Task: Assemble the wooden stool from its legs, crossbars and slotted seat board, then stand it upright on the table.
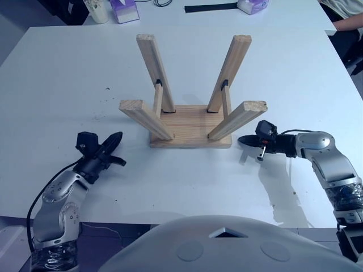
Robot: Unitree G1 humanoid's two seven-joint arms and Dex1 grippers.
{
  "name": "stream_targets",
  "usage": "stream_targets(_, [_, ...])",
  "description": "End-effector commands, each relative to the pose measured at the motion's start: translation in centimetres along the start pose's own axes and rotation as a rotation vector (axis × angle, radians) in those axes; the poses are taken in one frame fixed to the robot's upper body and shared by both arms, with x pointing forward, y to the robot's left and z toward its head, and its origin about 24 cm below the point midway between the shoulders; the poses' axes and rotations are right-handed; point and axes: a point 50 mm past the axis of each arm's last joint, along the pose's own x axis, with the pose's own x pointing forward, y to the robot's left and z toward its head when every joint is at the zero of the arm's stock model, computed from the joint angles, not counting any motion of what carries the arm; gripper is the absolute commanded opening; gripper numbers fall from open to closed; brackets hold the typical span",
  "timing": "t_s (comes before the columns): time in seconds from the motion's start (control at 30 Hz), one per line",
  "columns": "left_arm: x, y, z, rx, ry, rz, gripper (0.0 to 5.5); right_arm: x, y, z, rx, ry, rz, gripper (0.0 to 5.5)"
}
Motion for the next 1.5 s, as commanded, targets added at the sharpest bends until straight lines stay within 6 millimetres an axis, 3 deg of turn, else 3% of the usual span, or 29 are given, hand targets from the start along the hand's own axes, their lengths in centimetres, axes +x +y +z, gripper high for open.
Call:
stream_targets(0.03, [1.0,-0.4,-0.5,0.038,0.04,-0.071,0.01,0.7,0.2,0.6,-0.014,-0.014,0.013,0.0])
stream_targets(0.33, [2.1,-2.3,-1.6,0.095,0.107,-0.223,0.01,1.4,0.6,1.1,-0.033,-0.026,0.064,0.0])
stream_targets(0.73, [3.1,-0.9,-1.0,0.118,0.092,-0.163,0.01,0.6,-0.1,1.0,-0.042,-0.011,0.046,0.0])
stream_targets(0.93, [3.2,-3.2,-1.4,0.095,0.1,-0.284,0.01,1.1,0.5,1.2,-0.042,-0.019,0.068,0.0])
stream_targets(1.23, [4.2,-4.6,-1.2,0.098,0.092,-0.361,0.01,1.9,1.6,1.9,-0.043,-0.055,0.132,0.0])
stream_targets(1.33, [3.3,-4.9,-0.6,0.086,0.072,-0.363,0.01,0.6,2.0,2.3,-0.05,-0.077,0.155,0.0])
stream_targets(1.5, [-1.4,-7.3,1.2,0.014,0.029,-0.442,0.01,-4.1,4.3,3.7,-0.031,-0.151,0.203,0.0])
